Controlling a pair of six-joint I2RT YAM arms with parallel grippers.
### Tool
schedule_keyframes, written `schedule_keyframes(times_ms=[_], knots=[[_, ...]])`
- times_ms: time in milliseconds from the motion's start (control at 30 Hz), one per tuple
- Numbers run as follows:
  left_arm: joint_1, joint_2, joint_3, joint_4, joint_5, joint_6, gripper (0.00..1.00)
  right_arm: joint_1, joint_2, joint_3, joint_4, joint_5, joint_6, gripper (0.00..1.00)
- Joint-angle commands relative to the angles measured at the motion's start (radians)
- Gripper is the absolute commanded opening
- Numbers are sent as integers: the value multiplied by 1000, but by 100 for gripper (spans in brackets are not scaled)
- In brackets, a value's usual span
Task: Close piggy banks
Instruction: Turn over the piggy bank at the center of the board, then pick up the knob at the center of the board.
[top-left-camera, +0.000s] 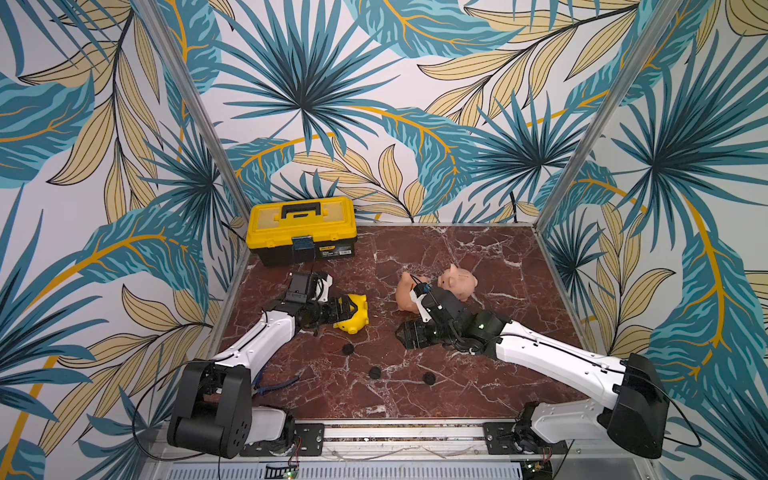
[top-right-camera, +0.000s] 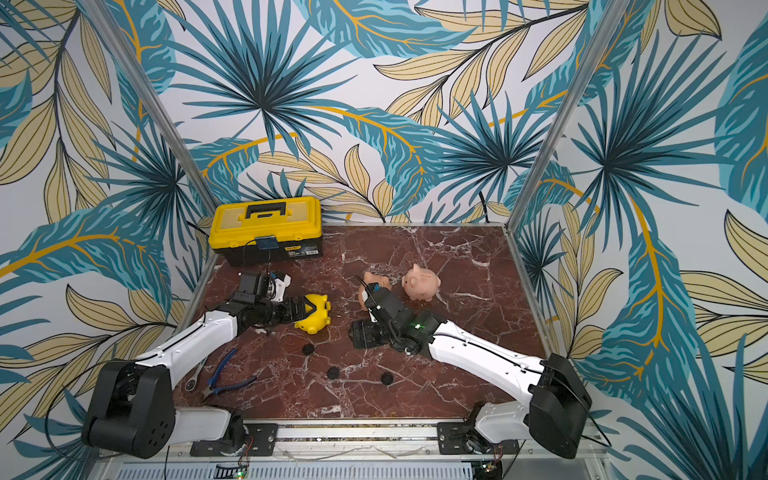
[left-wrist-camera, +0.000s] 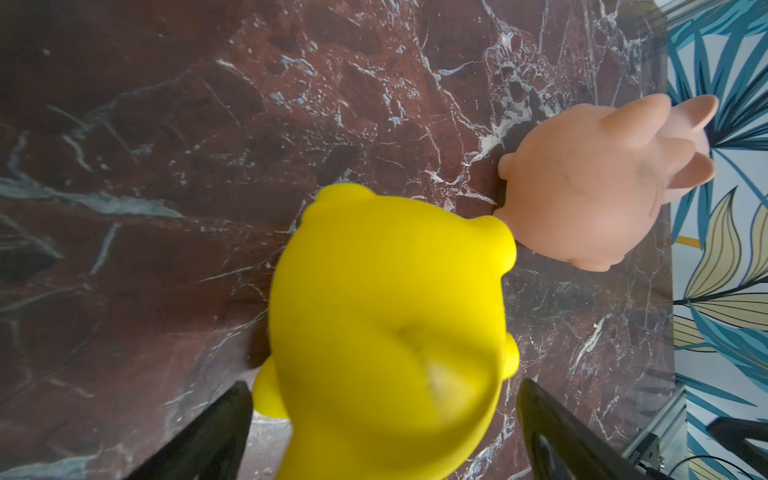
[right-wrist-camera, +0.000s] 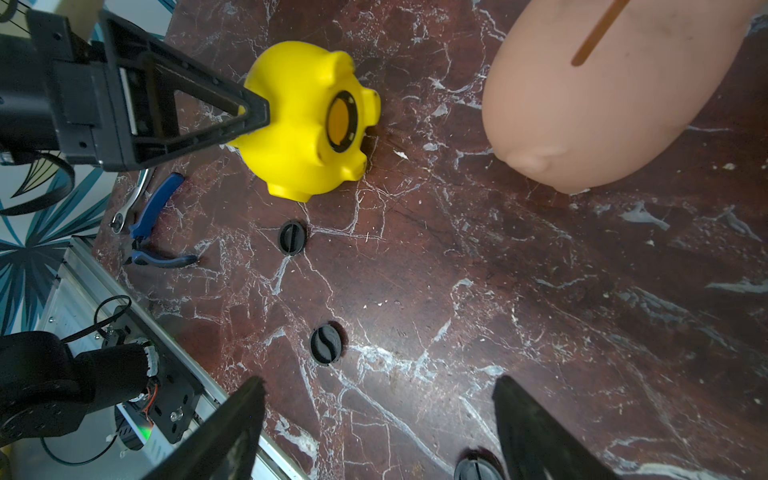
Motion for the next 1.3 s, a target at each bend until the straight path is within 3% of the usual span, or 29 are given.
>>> schedule_keyframes(times_ms=[0,467,700,1133,1267], knots=[[10,-15,39,-55,-60,33,100,9,2,23,-34,24,10,87],[10,-19,97,-73,-54,-25,100,152,138,95,-28,103,82,82],[12,-54,120,-125,-188,-87,100,225,244,147,-19,148,107,77],[23,-61,93,-121,-202,-73,99,289,444,255,-43,119,54,49],[23,-64,93,-120,-201,-64,100,291,476,270,-49,85,51,48]])
